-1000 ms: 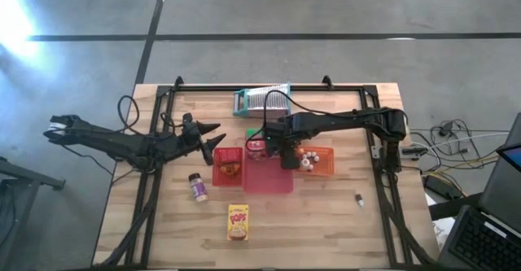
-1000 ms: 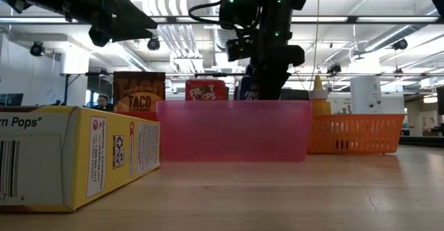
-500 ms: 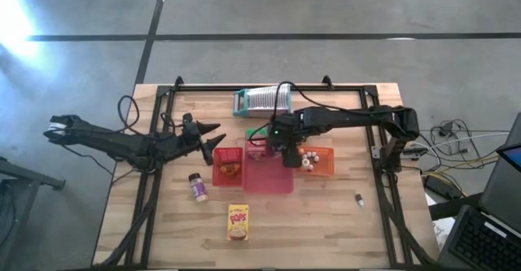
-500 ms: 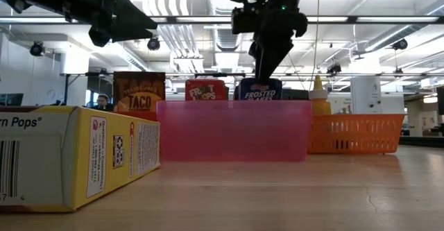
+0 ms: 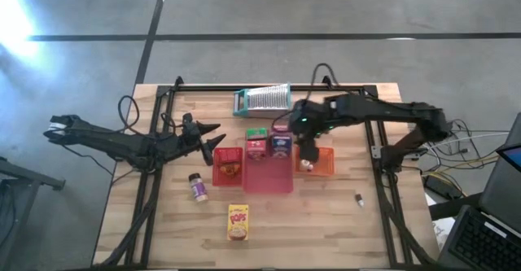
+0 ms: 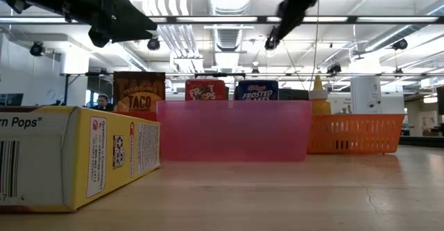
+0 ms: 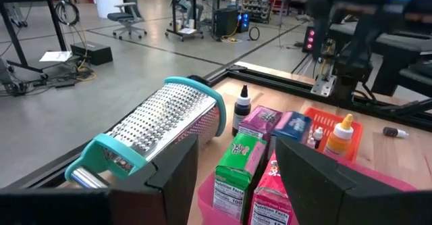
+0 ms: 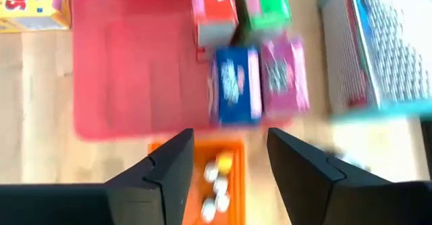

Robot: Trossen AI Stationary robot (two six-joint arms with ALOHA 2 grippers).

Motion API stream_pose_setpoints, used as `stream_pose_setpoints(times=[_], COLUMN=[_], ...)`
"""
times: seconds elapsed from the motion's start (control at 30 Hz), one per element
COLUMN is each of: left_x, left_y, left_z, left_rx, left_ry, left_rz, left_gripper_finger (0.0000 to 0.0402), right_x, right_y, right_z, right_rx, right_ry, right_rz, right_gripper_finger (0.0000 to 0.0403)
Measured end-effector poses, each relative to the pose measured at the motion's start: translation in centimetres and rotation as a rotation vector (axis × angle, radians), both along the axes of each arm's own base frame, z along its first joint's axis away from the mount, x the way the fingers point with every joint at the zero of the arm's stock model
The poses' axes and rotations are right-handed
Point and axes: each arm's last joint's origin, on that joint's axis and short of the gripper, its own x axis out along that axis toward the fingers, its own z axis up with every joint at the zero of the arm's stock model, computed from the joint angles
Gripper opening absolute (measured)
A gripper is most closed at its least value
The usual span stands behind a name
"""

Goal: Pick & Place Kitchen Items
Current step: Put the small brown food coloring bottle into the orange bin

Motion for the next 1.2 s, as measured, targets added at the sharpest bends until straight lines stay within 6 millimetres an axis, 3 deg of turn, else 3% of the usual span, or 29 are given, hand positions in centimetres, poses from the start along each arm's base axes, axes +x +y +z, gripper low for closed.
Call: stream_pose_setpoints(times=[0.23,0.37,0.53,0.87,1.2], left_x=[0.0,0.0,0.0,0.0,0.0], left_y=[0.0,0.0,0.0,0.0,0.0], left_z=[0.0,0.0,0.0,0.0,0.1], left_rx=[0.000,-0.006,-0.011,-0.014,-0.021], left_ry=[-0.001,-0.005,-0.010,-0.012,-0.017], left_rz=[0.000,-0.001,-0.001,-0.002,-0.002], left_gripper_finger=[0.0204,0.0204,0.0204,0.0204,0.0204], right_x=[-5.8,-8.5,-10.9,-14.5,-17.3], right_y=[0.8,1.8,3.9,8.1,12.5], right_z=[2.3,2.2,0.9,-2.0,-4.2], right_rx=[0.088,0.144,0.201,0.235,0.293], right_ry=[0.041,0.042,0.068,0.316,0.448], right_rz=[-0.178,-0.266,-0.351,-0.545,-0.715], right_gripper_finger=[0.0151,0.0126,0.0092,0.0030,0.0013])
